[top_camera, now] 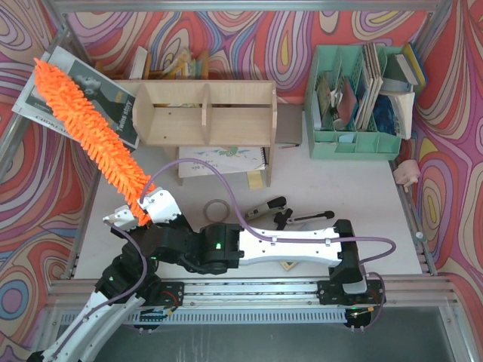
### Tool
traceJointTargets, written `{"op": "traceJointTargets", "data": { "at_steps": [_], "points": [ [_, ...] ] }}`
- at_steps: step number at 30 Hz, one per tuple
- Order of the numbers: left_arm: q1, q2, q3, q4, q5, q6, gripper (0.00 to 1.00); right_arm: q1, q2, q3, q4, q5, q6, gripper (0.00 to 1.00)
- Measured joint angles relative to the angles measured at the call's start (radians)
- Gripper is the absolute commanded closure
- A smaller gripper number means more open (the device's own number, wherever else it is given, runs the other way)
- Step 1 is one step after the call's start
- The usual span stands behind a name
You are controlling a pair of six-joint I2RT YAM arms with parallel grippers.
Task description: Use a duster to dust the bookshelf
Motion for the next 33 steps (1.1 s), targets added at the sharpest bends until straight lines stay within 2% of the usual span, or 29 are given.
{"op": "traceJointTargets", "data": {
  "at_steps": [20, 26, 33],
  "points": [
    [0.000, -0.002, 0.000, -0.011, 0.000, -0.006, 0.02, -0.040, 0.068, -0.029, -0.146, -0.030, 0.192, 1.00],
    [0.000, -0.002, 0.000, -0.011, 0.000, -0.008, 0.02, -0.055, 0.068, -0.034, -0.120, -0.039, 0.172, 1.00],
    [0.000, -0.002, 0.000, -0.011, 0.000, -0.008, 0.01, -0.016, 0.069, -0.001, -0.037, -0.049, 0.085, 1.00]
  ]
}}
